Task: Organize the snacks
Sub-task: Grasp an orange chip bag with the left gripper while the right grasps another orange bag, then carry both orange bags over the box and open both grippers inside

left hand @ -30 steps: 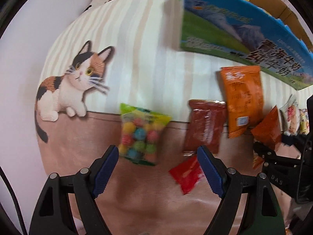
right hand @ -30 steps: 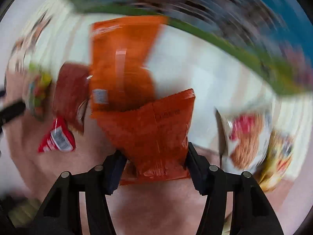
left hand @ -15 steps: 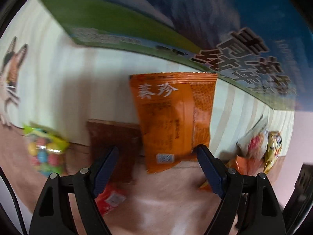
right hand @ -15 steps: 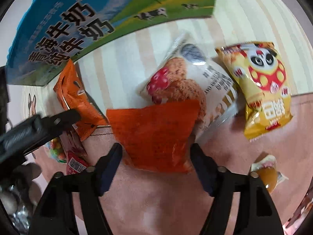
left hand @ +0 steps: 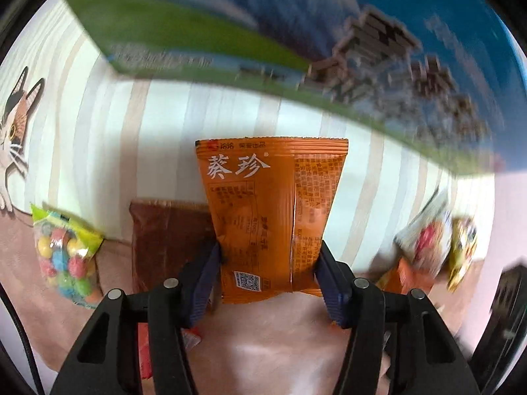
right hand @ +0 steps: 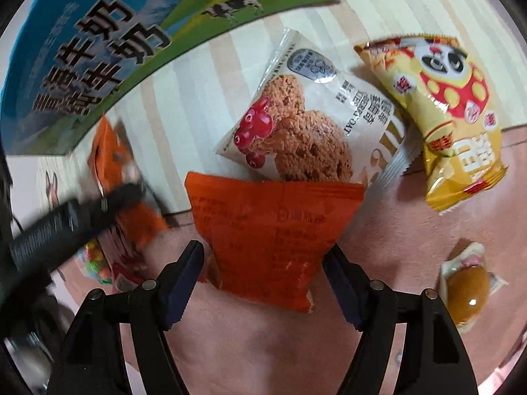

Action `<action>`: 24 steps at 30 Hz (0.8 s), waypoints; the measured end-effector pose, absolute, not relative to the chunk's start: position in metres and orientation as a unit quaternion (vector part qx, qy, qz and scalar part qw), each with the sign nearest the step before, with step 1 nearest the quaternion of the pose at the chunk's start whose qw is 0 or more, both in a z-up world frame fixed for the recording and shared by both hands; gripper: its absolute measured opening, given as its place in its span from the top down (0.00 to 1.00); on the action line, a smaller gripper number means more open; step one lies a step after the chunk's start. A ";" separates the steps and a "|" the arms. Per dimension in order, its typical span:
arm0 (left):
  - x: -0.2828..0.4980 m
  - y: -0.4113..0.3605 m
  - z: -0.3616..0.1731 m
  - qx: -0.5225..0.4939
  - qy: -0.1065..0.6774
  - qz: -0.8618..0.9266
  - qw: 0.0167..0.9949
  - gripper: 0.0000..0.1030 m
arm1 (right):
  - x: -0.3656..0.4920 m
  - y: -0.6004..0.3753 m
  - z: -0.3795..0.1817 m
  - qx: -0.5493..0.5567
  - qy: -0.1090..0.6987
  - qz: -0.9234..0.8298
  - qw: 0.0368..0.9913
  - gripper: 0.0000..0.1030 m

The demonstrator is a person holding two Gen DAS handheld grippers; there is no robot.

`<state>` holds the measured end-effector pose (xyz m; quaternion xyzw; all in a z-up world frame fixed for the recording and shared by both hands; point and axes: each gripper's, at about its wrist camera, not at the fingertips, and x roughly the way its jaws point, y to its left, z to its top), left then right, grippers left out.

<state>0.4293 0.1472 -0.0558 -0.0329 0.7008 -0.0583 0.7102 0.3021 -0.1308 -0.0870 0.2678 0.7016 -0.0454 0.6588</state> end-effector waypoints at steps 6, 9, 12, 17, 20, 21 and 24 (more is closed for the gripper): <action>0.382 0.158 -0.057 0.009 0.721 -0.072 0.689 0.47 | 0.296 -0.117 -0.091 0.218 0.724 -0.028 0.654 0.46; 0.357 0.161 -0.060 0.015 0.737 -0.086 0.670 0.47 | 0.285 -0.106 -0.087 0.178 0.751 0.003 0.636 0.47; 0.349 0.160 -0.066 0.025 0.746 -0.093 0.659 0.45 | 0.272 -0.098 -0.084 0.138 0.768 0.021 0.625 0.46; 0.368 0.160 -0.084 0.015 0.756 -0.081 0.649 0.43 | 0.263 -0.112 -0.094 0.172 0.762 -0.005 0.624 0.32; 0.374 0.152 -0.089 0.022 0.751 -0.078 0.655 0.43 | 0.259 -0.116 -0.098 0.189 0.759 -0.013 0.623 0.33; 0.373 0.150 -0.089 0.022 0.748 -0.077 0.658 0.45 | 0.257 -0.115 -0.099 0.185 0.756 -0.014 0.627 0.34; 0.371 0.145 -0.085 0.028 0.739 -0.075 0.669 0.48 | 0.253 -0.106 -0.099 0.170 0.752 -0.015 0.637 0.46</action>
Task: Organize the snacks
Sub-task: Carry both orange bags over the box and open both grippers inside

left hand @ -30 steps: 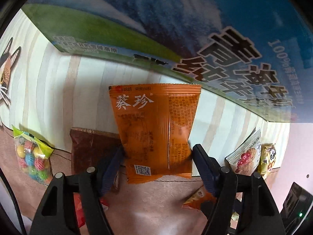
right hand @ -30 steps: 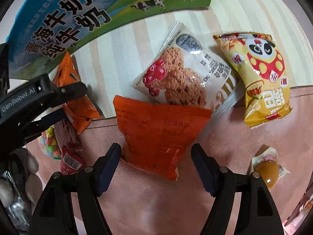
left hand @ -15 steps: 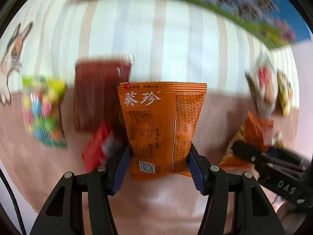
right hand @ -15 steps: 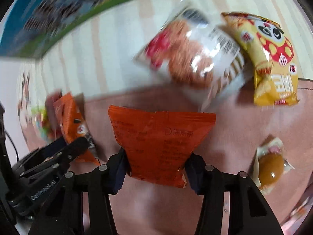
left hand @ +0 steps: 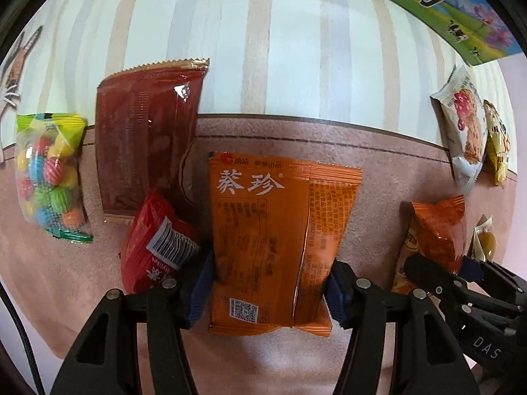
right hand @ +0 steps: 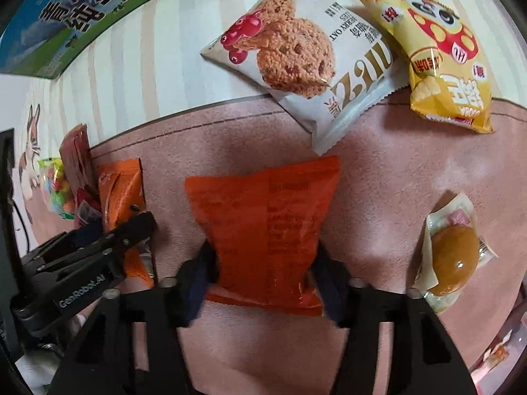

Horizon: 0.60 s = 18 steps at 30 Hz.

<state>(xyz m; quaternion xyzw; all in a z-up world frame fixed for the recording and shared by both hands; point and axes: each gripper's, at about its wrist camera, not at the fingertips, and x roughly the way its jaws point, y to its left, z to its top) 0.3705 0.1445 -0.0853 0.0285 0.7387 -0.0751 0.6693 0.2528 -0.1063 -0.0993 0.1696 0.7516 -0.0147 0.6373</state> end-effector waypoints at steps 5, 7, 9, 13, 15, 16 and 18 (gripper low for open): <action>0.347 0.153 -0.059 0.019 0.730 -0.083 0.678 0.50 | 0.242 -0.088 -0.083 0.150 0.739 0.004 0.656 0.52; 0.345 0.151 -0.040 0.009 0.722 -0.093 0.686 0.50 | 0.243 -0.083 -0.072 0.158 0.731 0.015 0.664 0.53; 0.347 0.148 -0.013 -0.003 0.709 -0.105 0.697 0.50 | 0.244 -0.082 -0.054 0.168 0.718 0.025 0.675 0.53; 0.361 0.155 0.047 -0.039 0.677 -0.125 0.725 0.49 | 0.266 -0.087 -0.013 0.201 0.683 0.041 0.701 0.53; 0.374 0.158 0.079 -0.057 0.657 -0.134 0.740 0.49 | 0.279 -0.094 0.016 0.218 0.659 0.047 0.719 0.53; 0.385 0.160 0.094 -0.067 0.646 -0.140 0.747 0.49 | 0.290 -0.098 0.033 0.224 0.647 0.048 0.727 0.53; 0.408 0.164 0.124 -0.076 0.626 -0.149 0.762 0.49 | 0.314 -0.107 0.064 0.236 0.618 0.050 0.748 0.53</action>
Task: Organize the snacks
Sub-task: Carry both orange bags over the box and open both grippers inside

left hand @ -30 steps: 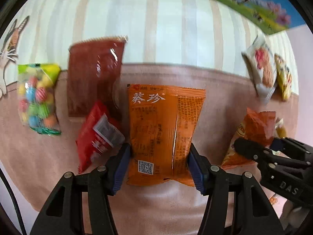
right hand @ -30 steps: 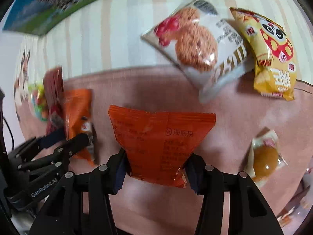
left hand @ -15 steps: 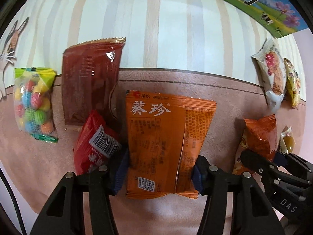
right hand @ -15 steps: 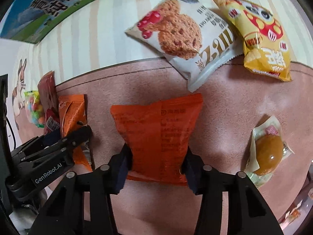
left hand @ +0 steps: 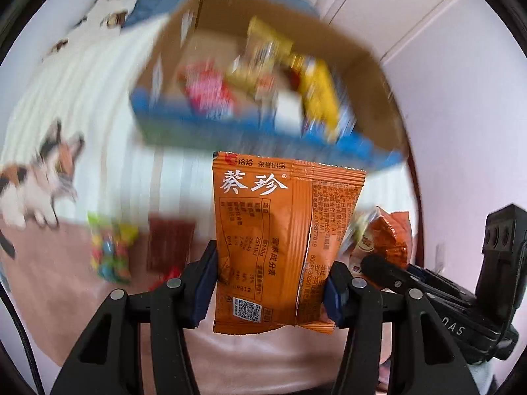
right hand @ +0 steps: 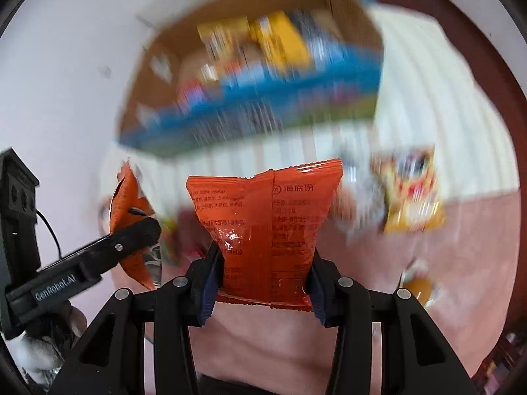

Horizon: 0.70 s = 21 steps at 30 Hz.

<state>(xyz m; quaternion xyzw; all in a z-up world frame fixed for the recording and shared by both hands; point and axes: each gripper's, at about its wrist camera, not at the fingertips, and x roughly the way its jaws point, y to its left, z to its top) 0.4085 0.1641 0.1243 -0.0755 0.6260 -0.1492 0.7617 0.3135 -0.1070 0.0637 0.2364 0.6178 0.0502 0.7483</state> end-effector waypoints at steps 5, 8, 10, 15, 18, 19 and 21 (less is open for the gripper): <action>0.467 0.150 0.169 -0.039 0.593 -0.138 0.793 0.49 | 0.367 -0.138 0.128 0.240 0.557 0.043 0.794 0.53; 0.500 0.152 0.168 -0.013 0.589 -0.112 0.800 0.49 | 0.406 -0.157 0.142 0.228 0.545 0.031 0.806 0.53; 0.519 0.158 0.159 0.002 0.596 -0.097 0.797 0.49 | 0.428 -0.161 0.139 0.218 0.545 0.020 0.809 0.53; 0.554 0.160 0.120 0.023 0.627 -0.068 0.776 0.49 | 0.466 -0.167 0.109 0.203 0.571 -0.002 0.796 0.53; 0.568 0.159 0.096 0.044 0.641 -0.050 0.765 0.48 | 0.477 -0.170 0.091 0.189 0.586 -0.012 0.788 0.53; 0.570 0.158 0.088 0.052 0.647 -0.045 0.759 0.48 | 0.481 -0.170 0.085 0.186 0.592 -0.015 0.784 0.53; 0.573 0.157 0.076 0.063 0.660 -0.039 0.748 0.48 | 0.489 -0.171 0.070 0.183 0.606 -0.023 0.774 0.52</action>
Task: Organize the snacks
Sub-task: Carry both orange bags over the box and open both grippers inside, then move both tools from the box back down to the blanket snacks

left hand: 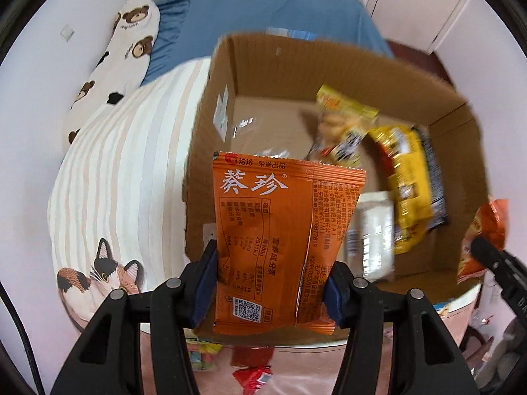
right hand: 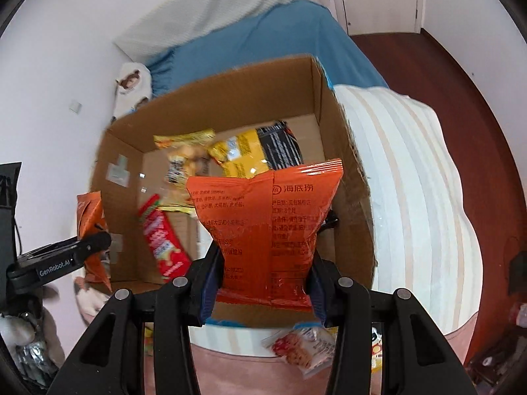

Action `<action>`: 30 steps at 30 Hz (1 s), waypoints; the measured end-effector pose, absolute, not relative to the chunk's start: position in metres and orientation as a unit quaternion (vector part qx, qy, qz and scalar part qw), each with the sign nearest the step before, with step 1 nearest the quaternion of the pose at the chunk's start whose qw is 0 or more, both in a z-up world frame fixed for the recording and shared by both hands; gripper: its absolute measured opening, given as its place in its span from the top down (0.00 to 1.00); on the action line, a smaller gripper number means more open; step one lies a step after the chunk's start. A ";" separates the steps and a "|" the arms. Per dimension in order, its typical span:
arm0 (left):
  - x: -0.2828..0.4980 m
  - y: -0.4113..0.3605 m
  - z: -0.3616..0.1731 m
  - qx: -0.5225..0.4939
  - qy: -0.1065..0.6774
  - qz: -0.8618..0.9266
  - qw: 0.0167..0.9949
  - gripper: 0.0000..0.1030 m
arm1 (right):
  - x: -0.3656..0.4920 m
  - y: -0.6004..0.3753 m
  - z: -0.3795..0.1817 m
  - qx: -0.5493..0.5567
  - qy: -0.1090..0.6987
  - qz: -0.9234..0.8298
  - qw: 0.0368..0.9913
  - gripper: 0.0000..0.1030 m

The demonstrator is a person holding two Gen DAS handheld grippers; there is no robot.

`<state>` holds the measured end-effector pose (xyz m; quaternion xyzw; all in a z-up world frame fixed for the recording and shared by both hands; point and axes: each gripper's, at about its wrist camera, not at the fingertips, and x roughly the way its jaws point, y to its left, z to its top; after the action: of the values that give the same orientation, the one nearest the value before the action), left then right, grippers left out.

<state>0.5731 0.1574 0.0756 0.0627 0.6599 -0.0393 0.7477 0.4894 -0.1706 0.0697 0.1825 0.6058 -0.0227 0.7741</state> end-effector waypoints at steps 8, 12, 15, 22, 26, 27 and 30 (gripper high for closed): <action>0.572 0.156 0.057 0.051 0.667 -0.045 0.742 0.16 | 0.495 -0.170 0.035 0.168 0.641 -0.042 0.747 0.08; 0.572 0.154 0.057 0.041 0.665 -0.046 0.744 0.16 | 0.495 -0.165 0.034 0.155 0.648 -0.042 0.745 0.07; 0.567 0.154 0.066 0.031 0.648 -0.045 0.760 0.16 | 0.493 -0.161 0.036 0.145 0.645 -0.039 0.749 0.07; 0.540 0.149 0.085 0.025 0.611 -0.055 0.790 0.16 | 0.479 -0.149 0.053 0.104 0.627 -0.039 0.772 0.07; 0.522 0.148 0.097 0.033 0.588 -0.054 0.806 0.16 | 0.464 -0.143 0.069 0.096 0.609 -0.040 0.786 0.07; 0.518 0.148 0.101 0.035 0.582 -0.054 0.811 0.16 | 0.461 -0.143 0.072 0.096 0.606 -0.040 0.789 0.07; 0.504 0.149 0.110 0.035 0.567 -0.056 0.821 0.16 | 0.451 -0.138 0.086 0.094 0.591 -0.041 0.800 0.07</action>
<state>0.5041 0.1491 0.1103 0.0348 0.5667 -0.0562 0.8213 0.4506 -0.1384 0.0860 0.0937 0.5907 -0.0410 0.8004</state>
